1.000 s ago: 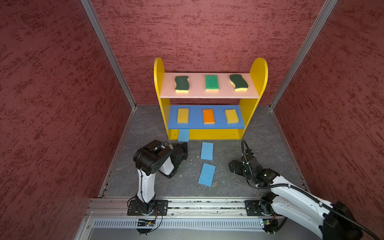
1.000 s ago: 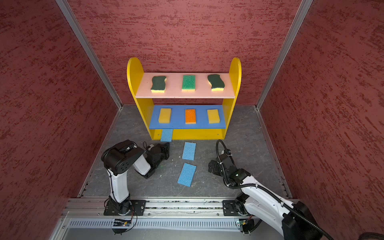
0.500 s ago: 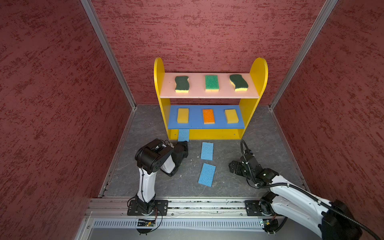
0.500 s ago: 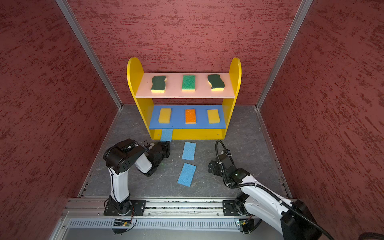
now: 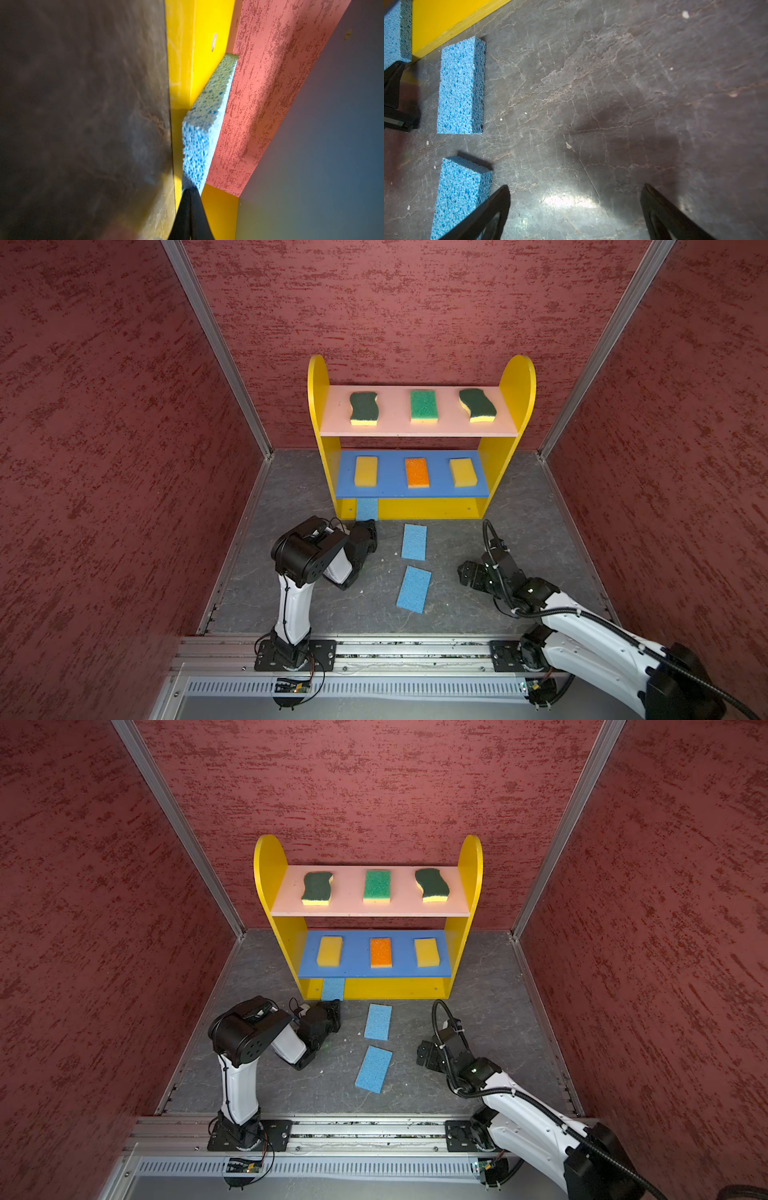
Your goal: Place and organize the cleaning sponges onto the shelf
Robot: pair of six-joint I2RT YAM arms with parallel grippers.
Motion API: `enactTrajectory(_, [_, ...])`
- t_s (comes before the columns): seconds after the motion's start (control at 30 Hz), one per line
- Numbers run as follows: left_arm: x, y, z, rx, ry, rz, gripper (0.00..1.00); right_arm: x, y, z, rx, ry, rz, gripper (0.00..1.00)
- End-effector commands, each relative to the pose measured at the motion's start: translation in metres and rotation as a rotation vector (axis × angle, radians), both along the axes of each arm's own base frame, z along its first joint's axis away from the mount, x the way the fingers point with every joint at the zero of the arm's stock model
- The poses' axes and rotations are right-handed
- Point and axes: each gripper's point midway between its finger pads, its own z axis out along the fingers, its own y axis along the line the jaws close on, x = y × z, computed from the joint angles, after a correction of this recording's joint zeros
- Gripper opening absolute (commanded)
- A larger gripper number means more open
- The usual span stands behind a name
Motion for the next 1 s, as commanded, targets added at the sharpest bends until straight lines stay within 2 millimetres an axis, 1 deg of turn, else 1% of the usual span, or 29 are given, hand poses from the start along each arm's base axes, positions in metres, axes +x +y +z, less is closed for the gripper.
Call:
enactTrajectory(0.0, [-0.022,0.018,-0.064,0.101,0.211,0.02,0.02,0.001,-0.004,-0.001,-0.02,-0.018,-0.012,0.99])
enactTrajectory(0.3, [-0.015,0.019,-0.071,0.08,0.205,0.041,0.02,0.002,-0.006,0.0,-0.03,-0.022,-0.012,0.99])
enactTrajectory(0.57, [-0.014,0.023,-0.07,0.098,0.213,0.059,0.02,0.002,-0.004,-0.001,-0.03,-0.02,-0.006,0.99])
enactTrajectory(0.97, [-0.012,0.028,-0.074,0.105,0.232,0.08,0.03,0.002,-0.004,-0.002,-0.033,-0.016,-0.003,0.99])
